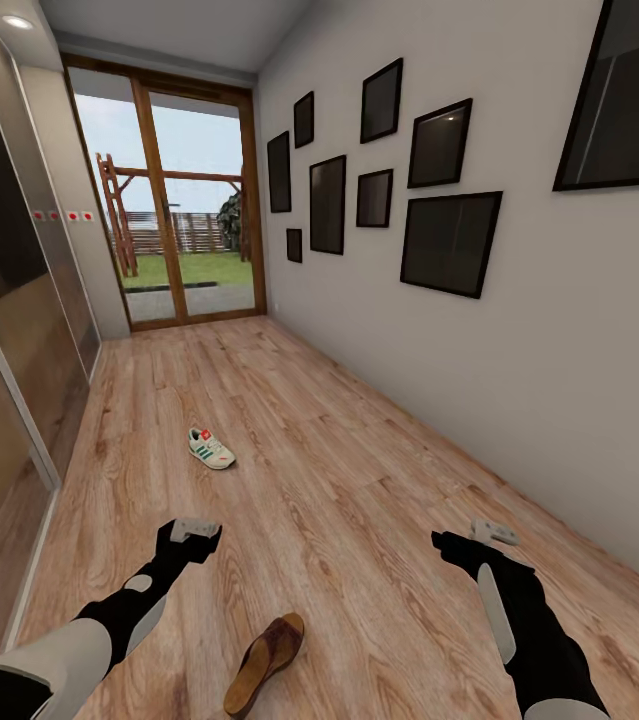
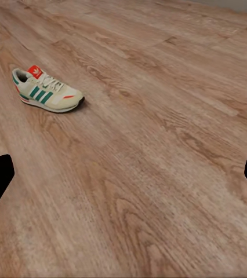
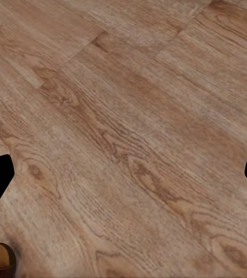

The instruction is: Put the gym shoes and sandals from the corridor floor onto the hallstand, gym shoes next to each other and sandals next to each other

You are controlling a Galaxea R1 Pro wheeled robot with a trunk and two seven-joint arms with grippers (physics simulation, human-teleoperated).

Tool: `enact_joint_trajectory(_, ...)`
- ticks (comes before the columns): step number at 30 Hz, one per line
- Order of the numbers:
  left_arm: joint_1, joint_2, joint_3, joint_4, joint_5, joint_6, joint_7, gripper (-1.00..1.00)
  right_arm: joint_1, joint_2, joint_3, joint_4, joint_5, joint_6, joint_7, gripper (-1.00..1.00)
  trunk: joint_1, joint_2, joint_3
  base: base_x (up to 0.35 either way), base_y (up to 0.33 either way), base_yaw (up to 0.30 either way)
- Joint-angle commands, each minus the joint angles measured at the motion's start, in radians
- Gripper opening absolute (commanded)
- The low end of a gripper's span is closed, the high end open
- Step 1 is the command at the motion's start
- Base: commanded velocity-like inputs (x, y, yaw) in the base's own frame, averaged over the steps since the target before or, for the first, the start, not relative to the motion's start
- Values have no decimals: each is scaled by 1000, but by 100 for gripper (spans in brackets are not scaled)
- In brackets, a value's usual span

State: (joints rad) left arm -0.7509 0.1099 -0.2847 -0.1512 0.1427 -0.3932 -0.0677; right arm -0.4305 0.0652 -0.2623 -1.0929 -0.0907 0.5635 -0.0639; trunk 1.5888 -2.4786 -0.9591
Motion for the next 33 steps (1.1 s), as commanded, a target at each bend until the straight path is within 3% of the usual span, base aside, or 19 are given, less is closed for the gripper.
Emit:
enact_joint_trajectory(1,-1,1,-6,1,5,-3,-4,100,-1,1,-1,-2,-9,4,-7,100,0,0,-1,0,0,0)
enact_joint_trajectory(12,-1,-1,-10,1,-22,-3,-40,100,-1,1,0,-12,-8,5,-7,100,0,0,-8,0,0,0)
enact_joint_trajectory(15,-1,-1,-9,1,-51,-3,-82,100,-1,1,0,-13,-8,5,-7,100,0,0,-12,0,0,0)
enact_joint_trajectory(20,-1,5,-7,1,-138,-1,-194,100,-1,1,0,-14,-7,4,-7,100,0,0,-19,0,0,0)
enact_joint_trajectory(23,-1,6,-6,1,-159,-1,-223,100,-1,0,-2,-27,-7,4,-6,100,11,-21,-34,0,0,0)
enact_joint_trajectory(33,-1,7,-7,1,-169,5,-237,100,-1,1,0,-112,-7,4,-5,100,16,-24,-86,0,0,0)
